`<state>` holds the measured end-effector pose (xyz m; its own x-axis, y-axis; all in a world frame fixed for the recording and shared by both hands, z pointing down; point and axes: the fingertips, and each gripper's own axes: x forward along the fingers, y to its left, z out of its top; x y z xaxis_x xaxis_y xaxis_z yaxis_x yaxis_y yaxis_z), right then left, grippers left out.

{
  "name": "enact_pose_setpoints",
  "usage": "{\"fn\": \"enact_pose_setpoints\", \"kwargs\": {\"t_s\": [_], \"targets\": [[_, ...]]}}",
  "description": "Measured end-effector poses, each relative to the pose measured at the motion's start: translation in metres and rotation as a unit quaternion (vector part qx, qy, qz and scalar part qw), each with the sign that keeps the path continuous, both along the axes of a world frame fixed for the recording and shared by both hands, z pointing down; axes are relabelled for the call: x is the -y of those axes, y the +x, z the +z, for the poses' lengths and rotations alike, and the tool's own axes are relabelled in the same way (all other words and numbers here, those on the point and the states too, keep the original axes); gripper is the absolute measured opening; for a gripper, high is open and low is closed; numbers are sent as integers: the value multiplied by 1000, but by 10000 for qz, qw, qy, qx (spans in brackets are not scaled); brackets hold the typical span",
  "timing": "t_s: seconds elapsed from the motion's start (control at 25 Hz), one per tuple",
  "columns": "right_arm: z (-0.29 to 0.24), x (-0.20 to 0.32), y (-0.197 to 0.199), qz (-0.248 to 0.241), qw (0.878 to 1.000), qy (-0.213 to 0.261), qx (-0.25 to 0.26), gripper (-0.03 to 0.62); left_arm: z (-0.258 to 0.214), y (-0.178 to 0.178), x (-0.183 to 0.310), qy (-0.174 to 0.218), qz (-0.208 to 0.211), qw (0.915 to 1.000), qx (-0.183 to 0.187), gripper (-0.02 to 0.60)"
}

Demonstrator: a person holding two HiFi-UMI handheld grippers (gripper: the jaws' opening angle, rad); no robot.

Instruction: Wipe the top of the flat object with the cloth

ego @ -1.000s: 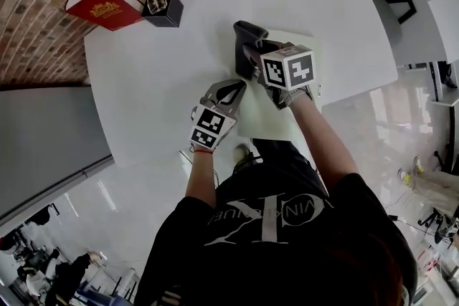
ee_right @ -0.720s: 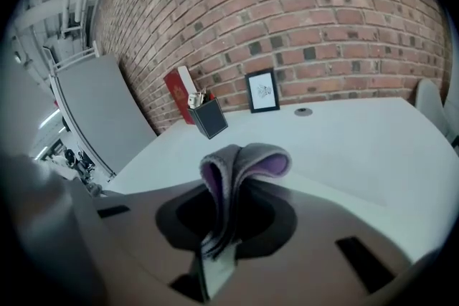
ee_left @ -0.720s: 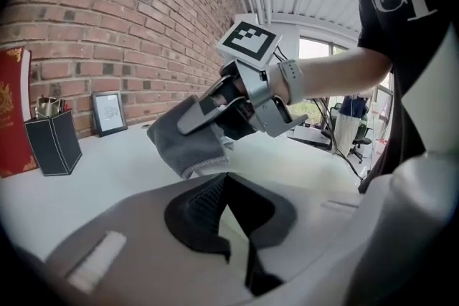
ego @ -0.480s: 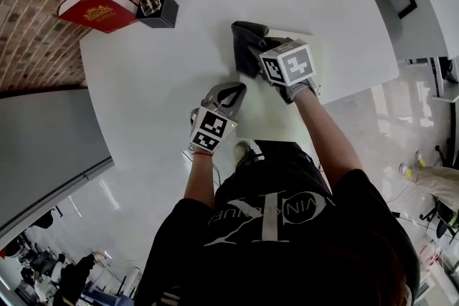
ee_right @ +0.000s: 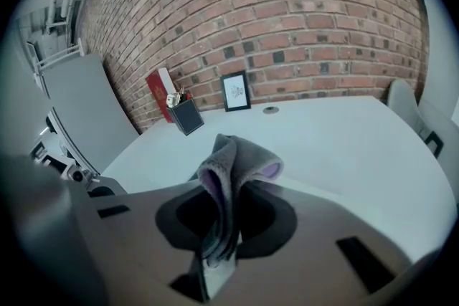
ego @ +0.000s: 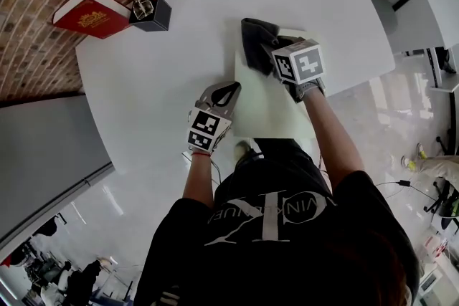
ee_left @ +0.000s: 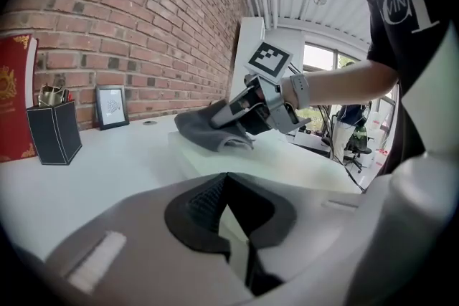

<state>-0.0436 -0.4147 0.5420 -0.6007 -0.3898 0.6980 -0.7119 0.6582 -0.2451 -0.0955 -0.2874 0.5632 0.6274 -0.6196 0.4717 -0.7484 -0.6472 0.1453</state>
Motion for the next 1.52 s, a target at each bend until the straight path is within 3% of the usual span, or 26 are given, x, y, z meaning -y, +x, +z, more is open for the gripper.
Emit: {"fn": "enact_pose_setpoints", "kwargs": {"t_s": [0.68, 1.24, 1.4, 1.52], "targets": [[3, 6, 106, 851, 9958, 78, -337, 57, -2, 3, 0, -105, -45, 9999, 51, 11], [4, 7, 166, 1439, 9880, 109, -546, 57, -1, 1, 1, -143, -154, 9998, -12, 11], [-9, 7, 177, 1549, 9846, 405, -707, 57, -4, 1, 1, -166, -295, 9992, -202, 11], [-33, 1, 162, 1412, 9862, 710, -492, 57, -13, 0, -1, 27, -330, 9989, -334, 11]]}}
